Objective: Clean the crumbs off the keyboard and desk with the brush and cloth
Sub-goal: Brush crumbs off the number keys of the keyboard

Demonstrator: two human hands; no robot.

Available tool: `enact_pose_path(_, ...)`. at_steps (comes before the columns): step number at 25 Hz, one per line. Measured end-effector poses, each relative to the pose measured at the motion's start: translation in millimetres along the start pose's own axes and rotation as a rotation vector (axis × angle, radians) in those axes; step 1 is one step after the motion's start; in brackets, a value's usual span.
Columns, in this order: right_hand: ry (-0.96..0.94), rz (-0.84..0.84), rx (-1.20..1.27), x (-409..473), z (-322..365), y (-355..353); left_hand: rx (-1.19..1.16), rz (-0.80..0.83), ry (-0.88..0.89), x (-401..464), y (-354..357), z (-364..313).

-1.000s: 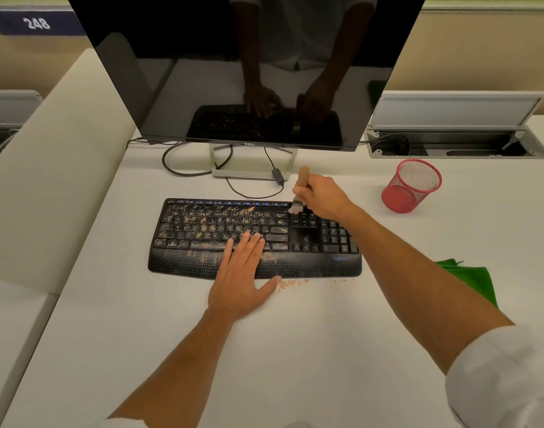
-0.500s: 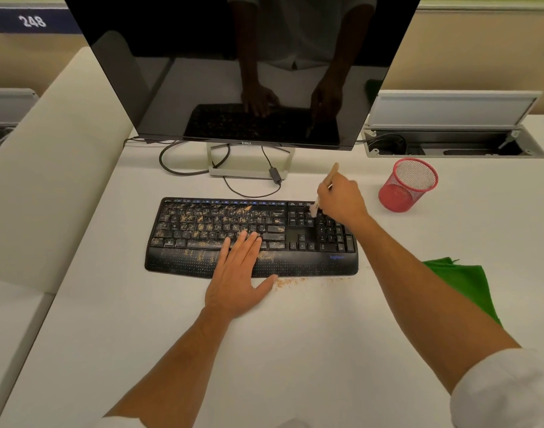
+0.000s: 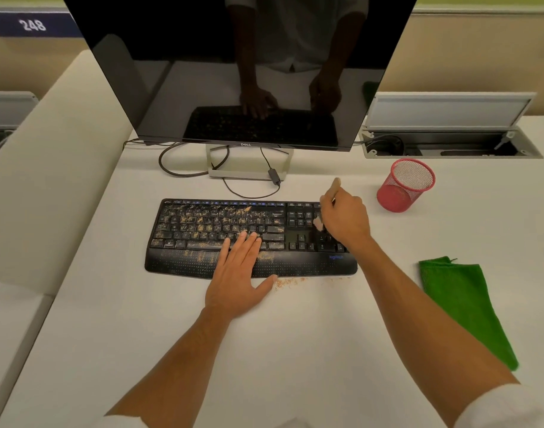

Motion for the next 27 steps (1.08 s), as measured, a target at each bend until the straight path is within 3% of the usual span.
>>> enact_pose_path(6,-0.163,0.171,0.076,-25,21,26,0.003,-0.016,0.009,-1,0,0)
enact_pose_path(9,-0.197,0.233,0.239,-32,25,34,-0.002,-0.017,0.007,0,1,1)
enact_pose_path(13,-0.131,0.129,0.437,-24,9,21,0.009,-0.001,0.005,0,1,1)
enact_pose_path(17,-0.066,0.065,0.380,-22,-16,13,0.020,0.002,0.011,0,1,1)
enact_pose_path(24,-0.366,0.141,0.250,-40,5,35,-0.006,-0.029,0.011,0,1,1)
enact_pose_path(27,-0.371,0.183,0.343,-46,13,38,-0.008,-0.036,0.012,-1,1,1)
Point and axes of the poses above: each hand's wrist, its own x-axis towards the middle knuckle, its own y-axis out of the palm, z = x × y, the point moved 4 cm from there along x, towards the middle knuckle, and after that the axes turned 13 degrees about -z, right-handed, at the moved point
